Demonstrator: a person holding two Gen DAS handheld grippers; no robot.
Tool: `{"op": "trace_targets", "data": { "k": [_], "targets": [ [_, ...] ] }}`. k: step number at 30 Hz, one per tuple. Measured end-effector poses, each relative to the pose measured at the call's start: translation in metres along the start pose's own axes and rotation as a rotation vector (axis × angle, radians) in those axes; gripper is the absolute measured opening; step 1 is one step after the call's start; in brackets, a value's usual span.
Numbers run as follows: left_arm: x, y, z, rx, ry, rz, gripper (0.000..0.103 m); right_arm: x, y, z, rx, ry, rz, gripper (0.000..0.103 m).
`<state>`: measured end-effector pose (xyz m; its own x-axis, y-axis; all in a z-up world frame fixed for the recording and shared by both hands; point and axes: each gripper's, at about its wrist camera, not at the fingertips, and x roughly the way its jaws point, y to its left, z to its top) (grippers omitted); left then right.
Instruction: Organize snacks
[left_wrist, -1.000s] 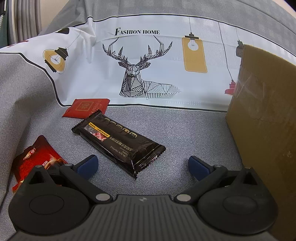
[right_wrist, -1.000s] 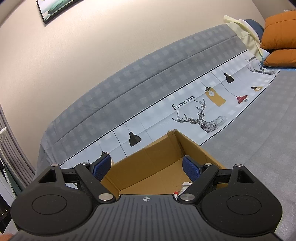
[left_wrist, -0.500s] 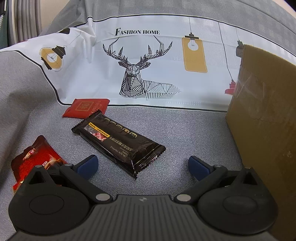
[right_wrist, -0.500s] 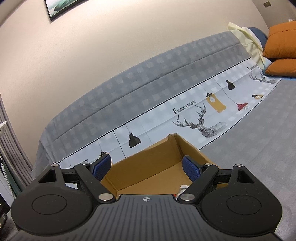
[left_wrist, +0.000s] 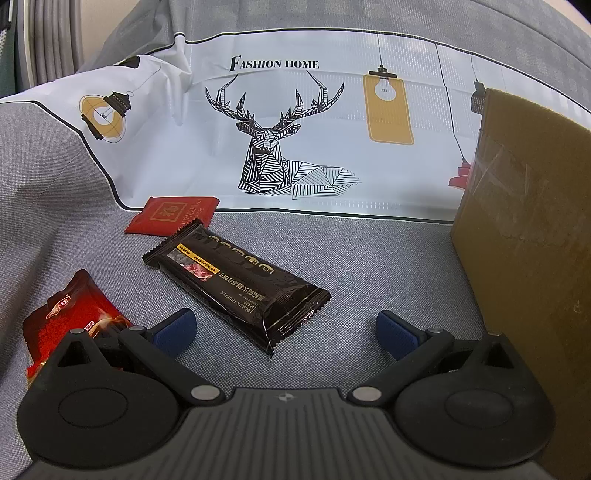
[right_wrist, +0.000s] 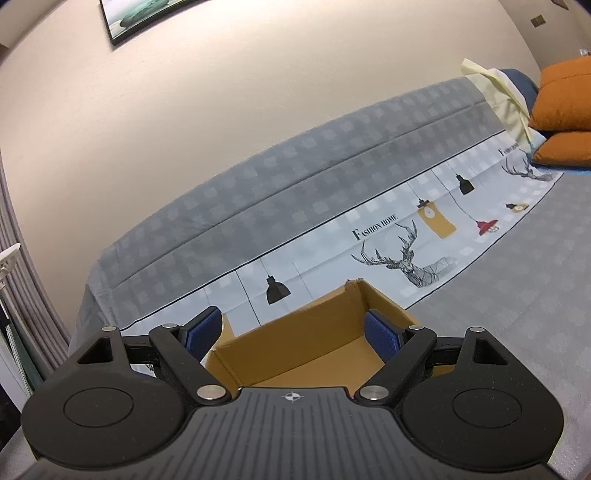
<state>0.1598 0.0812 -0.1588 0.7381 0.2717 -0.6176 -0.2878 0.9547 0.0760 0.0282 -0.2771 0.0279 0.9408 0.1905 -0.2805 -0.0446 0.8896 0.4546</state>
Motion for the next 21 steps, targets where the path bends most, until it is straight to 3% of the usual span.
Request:
{"op": "trace_targets", "data": {
  "k": [21],
  "targets": [
    [0.0,0.0,0.0,-0.001,0.001,-0.002,0.103,-0.023,-0.016,0.016,-0.017,-0.037,-0.007,0.086]
  ]
}}
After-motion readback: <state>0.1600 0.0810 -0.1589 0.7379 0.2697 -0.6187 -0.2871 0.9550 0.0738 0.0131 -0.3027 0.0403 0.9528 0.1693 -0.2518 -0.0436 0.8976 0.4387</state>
